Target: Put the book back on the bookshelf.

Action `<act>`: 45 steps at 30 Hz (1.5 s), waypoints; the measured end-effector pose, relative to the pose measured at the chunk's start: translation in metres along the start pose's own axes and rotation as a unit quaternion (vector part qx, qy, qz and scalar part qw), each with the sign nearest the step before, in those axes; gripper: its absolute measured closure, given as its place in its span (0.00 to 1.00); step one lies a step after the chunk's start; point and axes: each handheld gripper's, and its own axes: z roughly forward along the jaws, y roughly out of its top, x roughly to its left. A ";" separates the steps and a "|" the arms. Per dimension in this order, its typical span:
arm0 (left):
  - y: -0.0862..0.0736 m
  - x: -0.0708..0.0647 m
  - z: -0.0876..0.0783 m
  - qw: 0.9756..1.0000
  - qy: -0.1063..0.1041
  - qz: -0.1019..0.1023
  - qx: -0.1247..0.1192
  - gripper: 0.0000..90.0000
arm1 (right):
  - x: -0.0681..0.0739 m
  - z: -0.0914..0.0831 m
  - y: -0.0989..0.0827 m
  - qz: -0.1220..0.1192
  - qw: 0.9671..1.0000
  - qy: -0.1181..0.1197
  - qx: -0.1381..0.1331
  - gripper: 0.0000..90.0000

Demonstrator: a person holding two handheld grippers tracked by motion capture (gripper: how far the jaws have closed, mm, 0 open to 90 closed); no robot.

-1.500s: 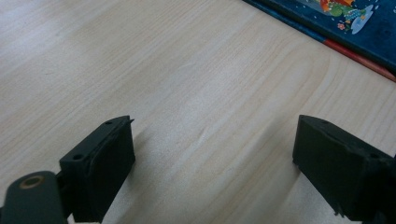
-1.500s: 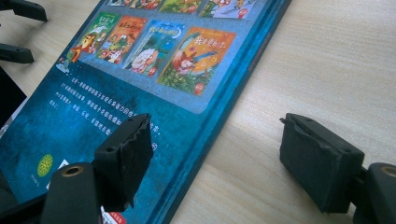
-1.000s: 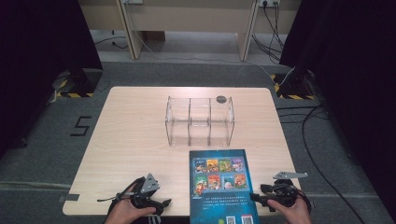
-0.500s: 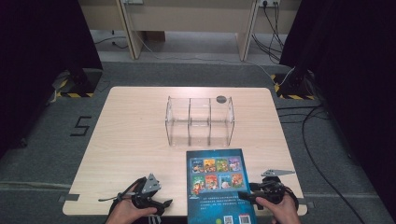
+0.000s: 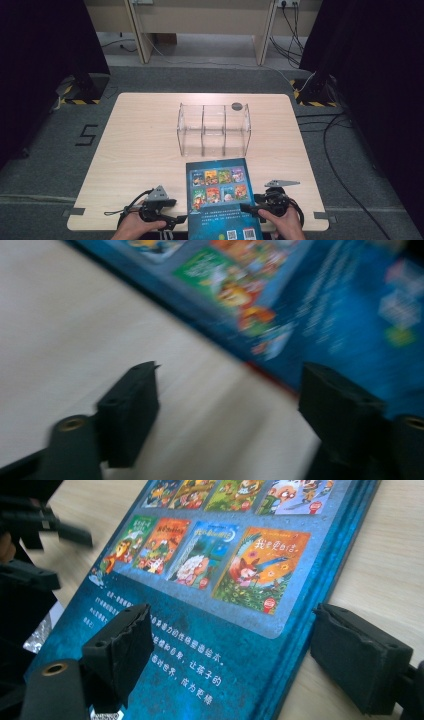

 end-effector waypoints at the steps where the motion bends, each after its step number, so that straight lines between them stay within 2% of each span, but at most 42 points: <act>1: 0.000 -0.001 0.000 1.000 0.005 0.005 0.001 0.33 | 0.001 0.002 0.000 0.001 1.000 0.001 -0.002 0.20; 5: 0.000 -0.004 0.001 1.000 0.018 0.022 0.007 0.37 | 0.004 0.007 0.002 0.008 1.000 0.008 -0.005 0.21; 7: 0.000 -0.006 0.000 0.999 0.019 0.024 0.012 0.39 | 0.004 0.004 0.000 0.013 1.000 0.007 -0.004 0.26; 9: -0.001 -0.009 0.000 0.999 0.020 0.028 0.016 0.41 | 0.003 0.000 -0.005 0.025 0.999 0.019 -0.002 0.28; 12: -0.001 -0.014 0.002 0.998 0.030 0.051 0.021 0.42 | 0.006 -0.005 -0.013 0.033 0.999 0.022 -0.002 0.31; 15: -0.002 -0.016 0.005 0.998 0.029 0.060 0.017 0.42 | 0.009 -0.005 -0.015 0.031 0.999 0.015 -0.008 0.27; 17: -0.001 -0.017 0.006 0.998 0.029 0.061 0.016 0.42 | 0.010 -0.003 -0.015 0.039 0.999 0.016 -0.017 0.26; 24: -0.002 -0.023 0.009 0.997 0.043 0.067 0.012 0.41 | 0.016 0.002 -0.017 0.040 0.999 0.007 -0.030 0.22; 27: -0.002 -0.024 0.011 0.997 0.046 0.068 0.011 0.40 | 0.017 0.002 -0.018 0.060 0.997 0.011 -0.041 0.20; 31: -0.002 -0.025 0.011 0.996 0.049 0.070 0.010 0.41 | 0.011 0.001 -0.020 0.116 0.991 0.036 -0.061 0.20; 33: -0.002 -0.025 0.011 0.997 0.049 0.063 0.006 0.41 | 0.008 0.000 -0.021 0.138 0.987 0.047 -0.070 0.18; 35: -0.003 -0.025 0.011 0.997 0.051 0.060 0.003 0.43 | 0.008 0.001 -0.022 0.150 0.984 0.054 -0.075 0.16; 39: -0.003 -0.025 0.011 0.997 0.053 0.058 0.000 0.44 | 0.004 0.000 -0.025 0.193 0.974 0.072 -0.095 0.17; 40: -0.003 -0.025 0.012 0.997 0.054 0.056 -0.001 0.43 | 0.003 -0.001 -0.026 0.198 0.973 0.078 -0.094 0.17; 42: -0.003 -0.025 0.012 0.997 0.054 0.056 -0.003 0.43 | 0.001 0.000 -0.029 0.227 0.964 0.095 -0.105 0.18; 43: -0.003 -0.025 0.013 0.997 0.050 0.054 -0.006 0.44 | 0.001 0.001 -0.029 0.235 0.961 0.108 -0.098 0.25; 44: -0.003 -0.025 0.014 0.997 0.047 0.054 -0.008 0.45 | 0.000 0.005 -0.032 0.248 0.956 0.130 -0.091 0.34; 45: -0.002 -0.026 0.014 0.997 0.050 0.059 -0.005 0.45 | 0.001 0.010 -0.034 0.252 0.953 0.142 -0.085 0.39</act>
